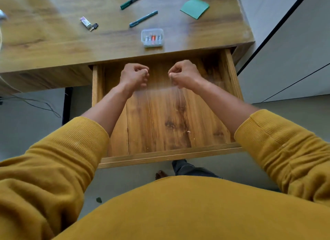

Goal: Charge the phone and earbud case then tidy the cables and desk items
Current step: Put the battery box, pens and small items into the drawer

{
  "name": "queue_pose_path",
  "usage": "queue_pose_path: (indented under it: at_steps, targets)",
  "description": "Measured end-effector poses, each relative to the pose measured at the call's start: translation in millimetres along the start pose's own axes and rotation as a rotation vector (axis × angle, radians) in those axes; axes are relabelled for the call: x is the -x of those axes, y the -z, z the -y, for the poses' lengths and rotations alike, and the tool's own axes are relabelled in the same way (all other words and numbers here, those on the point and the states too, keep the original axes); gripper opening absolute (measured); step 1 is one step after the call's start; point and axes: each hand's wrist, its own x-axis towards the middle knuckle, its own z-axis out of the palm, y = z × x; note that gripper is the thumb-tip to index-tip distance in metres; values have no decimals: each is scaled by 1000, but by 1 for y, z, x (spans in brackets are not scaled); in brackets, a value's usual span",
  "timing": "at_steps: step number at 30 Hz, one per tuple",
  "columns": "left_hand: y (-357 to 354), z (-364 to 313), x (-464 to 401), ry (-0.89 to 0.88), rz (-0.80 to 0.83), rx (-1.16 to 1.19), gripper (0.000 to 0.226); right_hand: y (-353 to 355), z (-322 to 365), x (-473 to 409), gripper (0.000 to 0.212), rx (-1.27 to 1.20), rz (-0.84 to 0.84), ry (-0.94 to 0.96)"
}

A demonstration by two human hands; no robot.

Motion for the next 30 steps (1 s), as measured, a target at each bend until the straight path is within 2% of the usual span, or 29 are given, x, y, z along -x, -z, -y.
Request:
queue_pose_path:
  at_steps: [5, 8, 13, 18, 23, 30]
  targets:
    - [2, -32, -50, 54, -187, 72, 42, 20, 24, -44, 16, -264, -20, -80]
    - [-2, -46, -74, 66, -224, 77, 49, 22, 31, -76, 25, -318, -39, -113]
    - [-14, -61, -102, 203, -190, 137, 50, 11, 33, -123, 38, -365, -75, -159]
    - [-26, -59, -116, 243, -180, 156, 47, -2, 26, -151, 45, -400, -83, -193]
    - [-30, -55, -123, 231, -210, 160, 42, -5, 22, -165, 45, -444, -106, -240]
    - [-30, -49, -124, 165, -221, 185, 38, -7, 27, -164, 45, -468, -61, -209]
